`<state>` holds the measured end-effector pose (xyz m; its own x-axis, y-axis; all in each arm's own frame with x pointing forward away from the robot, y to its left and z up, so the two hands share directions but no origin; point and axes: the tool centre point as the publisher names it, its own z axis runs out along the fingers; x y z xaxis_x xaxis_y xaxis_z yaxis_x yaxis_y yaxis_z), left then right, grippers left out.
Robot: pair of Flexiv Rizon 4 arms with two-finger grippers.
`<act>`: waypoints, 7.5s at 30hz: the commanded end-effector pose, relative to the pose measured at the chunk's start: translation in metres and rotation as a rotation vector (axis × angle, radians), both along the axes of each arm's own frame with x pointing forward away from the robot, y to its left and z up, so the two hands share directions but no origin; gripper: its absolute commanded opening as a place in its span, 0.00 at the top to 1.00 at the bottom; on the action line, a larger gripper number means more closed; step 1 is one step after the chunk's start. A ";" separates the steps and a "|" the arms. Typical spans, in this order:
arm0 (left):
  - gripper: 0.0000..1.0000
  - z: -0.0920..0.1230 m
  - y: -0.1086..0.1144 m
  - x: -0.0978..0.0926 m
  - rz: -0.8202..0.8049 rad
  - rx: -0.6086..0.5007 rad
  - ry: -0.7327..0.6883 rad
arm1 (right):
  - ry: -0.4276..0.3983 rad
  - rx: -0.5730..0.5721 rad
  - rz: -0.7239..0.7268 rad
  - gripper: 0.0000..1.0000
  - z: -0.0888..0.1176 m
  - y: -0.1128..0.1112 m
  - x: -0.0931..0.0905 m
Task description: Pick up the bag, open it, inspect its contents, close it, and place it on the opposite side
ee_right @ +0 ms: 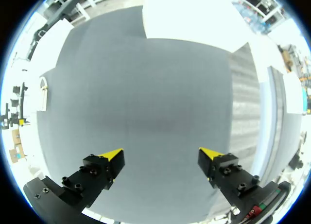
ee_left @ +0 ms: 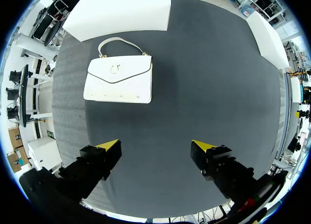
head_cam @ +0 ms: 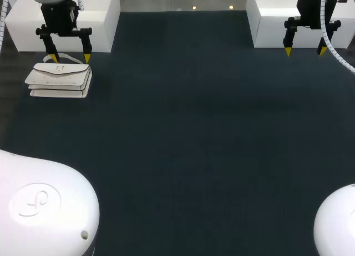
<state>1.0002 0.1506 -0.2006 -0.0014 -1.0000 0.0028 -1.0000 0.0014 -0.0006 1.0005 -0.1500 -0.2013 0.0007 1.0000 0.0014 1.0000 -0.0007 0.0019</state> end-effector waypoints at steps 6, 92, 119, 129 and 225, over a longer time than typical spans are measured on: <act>0.00 0.001 0.000 0.000 0.001 0.002 0.001 | 0.001 -0.001 0.000 0.00 0.001 0.000 0.000; 0.00 -0.067 0.182 0.086 -0.032 -0.838 -0.008 | -0.511 0.407 1.456 0.00 -0.112 0.176 0.062; 0.00 -0.088 0.205 0.089 0.043 -0.916 -0.067 | -0.516 0.448 1.467 0.00 -0.120 0.181 0.073; 0.03 -0.111 0.217 0.097 0.095 -0.939 -0.087 | -0.516 0.448 1.467 0.00 -0.120 0.181 0.073; 1.00 -0.148 0.073 0.056 0.316 -1.067 -0.309 | -0.516 0.448 1.467 0.00 -0.120 0.181 0.073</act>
<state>1.0614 0.2269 -0.3497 0.0996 -0.4429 0.8910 -0.9704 -0.2413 -0.0114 1.0727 0.0312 -0.3211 -0.9978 0.0609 -0.0267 0.0341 0.8132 0.5809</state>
